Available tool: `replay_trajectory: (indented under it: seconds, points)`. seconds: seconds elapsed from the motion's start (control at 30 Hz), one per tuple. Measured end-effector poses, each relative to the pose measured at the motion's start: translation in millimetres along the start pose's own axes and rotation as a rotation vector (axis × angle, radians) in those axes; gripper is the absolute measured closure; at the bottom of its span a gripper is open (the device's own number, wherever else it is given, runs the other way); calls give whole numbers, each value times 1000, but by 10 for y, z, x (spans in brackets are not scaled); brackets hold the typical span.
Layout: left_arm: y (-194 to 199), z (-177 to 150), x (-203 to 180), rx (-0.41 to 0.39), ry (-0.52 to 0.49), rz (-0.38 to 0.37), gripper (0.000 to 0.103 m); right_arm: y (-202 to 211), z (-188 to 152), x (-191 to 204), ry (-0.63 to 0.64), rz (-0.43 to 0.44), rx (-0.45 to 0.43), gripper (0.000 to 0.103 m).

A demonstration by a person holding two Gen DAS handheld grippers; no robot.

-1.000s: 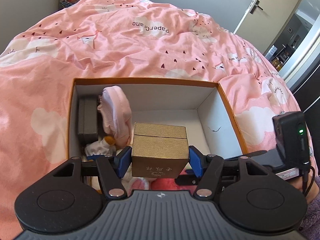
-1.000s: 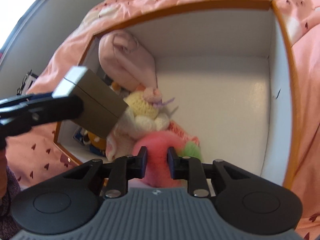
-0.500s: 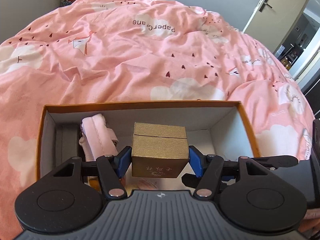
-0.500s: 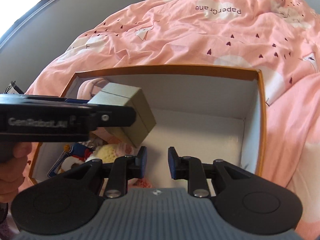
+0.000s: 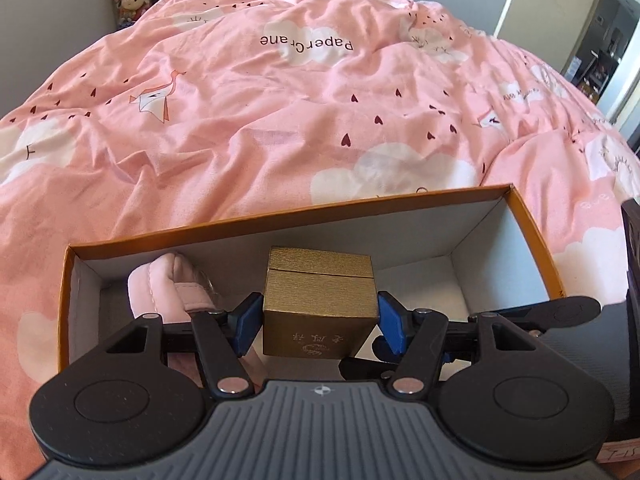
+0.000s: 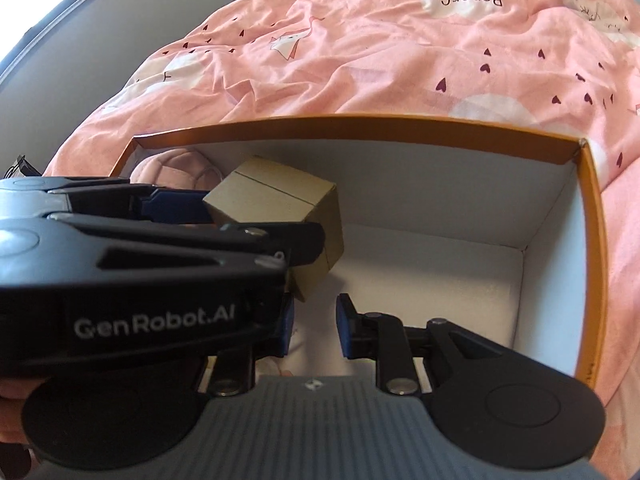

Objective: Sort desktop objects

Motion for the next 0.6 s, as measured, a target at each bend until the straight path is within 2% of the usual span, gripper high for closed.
replay_trajectory:
  seconds: [0.1,0.33,0.53,0.6]
  points:
    - [20,-10,-17,-9,-16,-9,32,-42,13,14,1,-6,3,78]
    - [172,-19,100,-23,23,-54,32,-105,-9,-5,-8,-11,23,76]
    - [593,-68,332,-138,86,-75,32,-40,-20,-15,3,0,5,74]
    - [665,-89,447,-152,133,-73,32,-28,-19,4,11,13,0,74]
Point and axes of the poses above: each gripper's, at about its wrist camera, not at the fingertips, and y roughly against the way its jaws point, x to its left, z to its top, the point moved 5 cm from there along -y, roughly the way its jaws point, and after that the axes turned 12 degrees about x, right-handed, at the moved point
